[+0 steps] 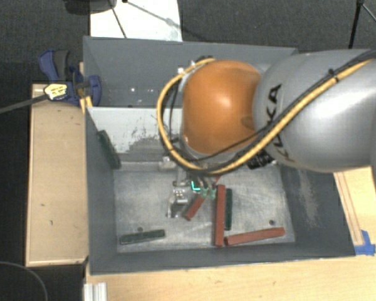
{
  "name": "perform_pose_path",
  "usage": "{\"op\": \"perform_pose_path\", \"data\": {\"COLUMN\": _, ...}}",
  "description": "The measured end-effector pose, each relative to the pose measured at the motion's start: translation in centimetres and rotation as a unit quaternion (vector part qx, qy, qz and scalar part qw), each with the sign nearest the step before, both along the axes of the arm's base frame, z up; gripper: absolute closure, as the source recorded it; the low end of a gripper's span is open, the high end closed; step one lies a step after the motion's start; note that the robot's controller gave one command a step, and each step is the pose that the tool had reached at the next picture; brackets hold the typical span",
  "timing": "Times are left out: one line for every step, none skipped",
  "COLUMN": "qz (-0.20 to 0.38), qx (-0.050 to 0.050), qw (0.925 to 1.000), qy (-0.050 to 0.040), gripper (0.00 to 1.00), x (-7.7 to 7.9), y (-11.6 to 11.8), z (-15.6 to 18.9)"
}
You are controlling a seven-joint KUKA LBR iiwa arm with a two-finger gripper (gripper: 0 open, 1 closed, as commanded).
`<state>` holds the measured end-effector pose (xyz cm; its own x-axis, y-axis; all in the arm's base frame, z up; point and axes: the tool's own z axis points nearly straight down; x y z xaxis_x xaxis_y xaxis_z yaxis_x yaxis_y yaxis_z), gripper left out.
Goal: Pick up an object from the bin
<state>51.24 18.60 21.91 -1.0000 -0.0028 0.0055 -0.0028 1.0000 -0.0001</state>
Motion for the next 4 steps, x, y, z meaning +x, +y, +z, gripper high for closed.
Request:
{"op": "perform_pose_path", "data": {"qz": -0.002, "qx": 0.001, "qw": 1.0, "qy": -0.0038, "gripper": 0.0, "x": 0.2, "y": -0.1, "z": 0.4}}
{"op": "perform_pose_path", "data": {"qz": 0.068, "qx": 0.001, "qw": 0.9977, "qy": -0.0049, "gripper": 0.0, "x": -0.9, "y": 0.8, "z": -5.0}}
{"op": "perform_pose_path", "data": {"qz": 0.209, "qx": 0.001, "qw": 0.9778, "qy": -0.0028, "gripper": 0.0, "x": -2.2, "y": 2.2, "z": -6.2}}
{"op": "perform_pose_path", "data": {"qz": 0.281, "qx": 0.001, "qw": 0.9598, "qy": -0.0034, "gripper": 0.0, "x": -3.2, "y": 3.4, "z": -8.1}}
